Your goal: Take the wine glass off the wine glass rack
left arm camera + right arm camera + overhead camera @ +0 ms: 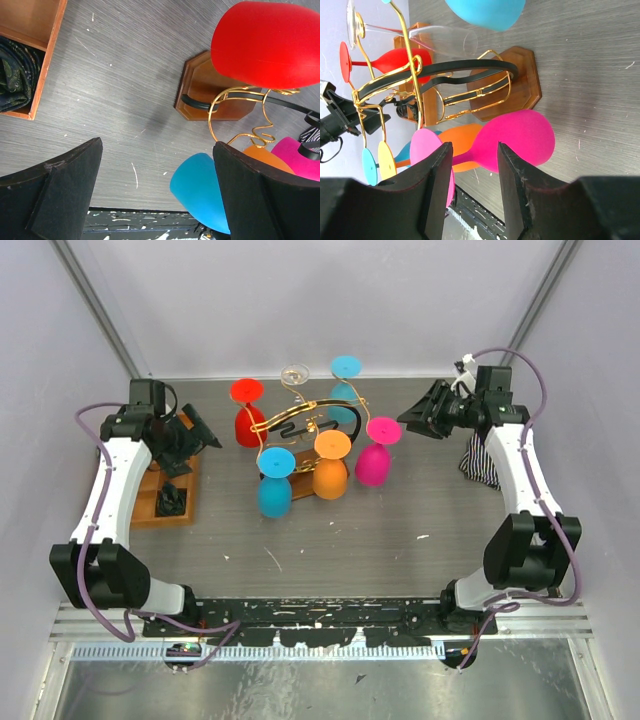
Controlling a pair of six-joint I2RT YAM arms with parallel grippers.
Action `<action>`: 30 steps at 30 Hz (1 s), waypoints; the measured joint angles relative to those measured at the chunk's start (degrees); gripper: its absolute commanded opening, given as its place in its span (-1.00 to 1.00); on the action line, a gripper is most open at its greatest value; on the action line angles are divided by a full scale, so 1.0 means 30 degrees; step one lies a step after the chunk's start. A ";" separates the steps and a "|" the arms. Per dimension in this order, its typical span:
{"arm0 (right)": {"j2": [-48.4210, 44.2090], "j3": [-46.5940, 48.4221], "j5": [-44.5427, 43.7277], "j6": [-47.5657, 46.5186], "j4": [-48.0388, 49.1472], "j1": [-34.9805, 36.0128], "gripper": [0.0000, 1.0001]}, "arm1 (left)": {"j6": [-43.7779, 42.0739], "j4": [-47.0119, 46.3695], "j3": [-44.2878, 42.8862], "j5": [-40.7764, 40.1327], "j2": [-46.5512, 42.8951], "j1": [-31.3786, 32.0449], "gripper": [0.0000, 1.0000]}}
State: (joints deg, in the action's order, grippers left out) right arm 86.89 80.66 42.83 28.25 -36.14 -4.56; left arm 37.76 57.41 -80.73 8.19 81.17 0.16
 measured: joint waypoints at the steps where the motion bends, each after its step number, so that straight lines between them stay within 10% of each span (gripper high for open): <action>1: -0.0109 -0.0066 -0.0051 0.0051 0.0131 -0.0007 -0.06 | -0.0015 0.0029 0.0000 -0.0029 -0.0015 0.0000 0.98; 30: -0.2703 -0.2718 0.1851 0.1137 0.2353 -0.0015 -0.02 | -0.0226 0.0525 0.0000 -0.0044 0.0029 0.0000 0.98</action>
State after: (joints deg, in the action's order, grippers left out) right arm 78.78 72.51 48.38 31.66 -29.08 -4.60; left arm 37.08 58.98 -80.73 8.05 81.25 0.16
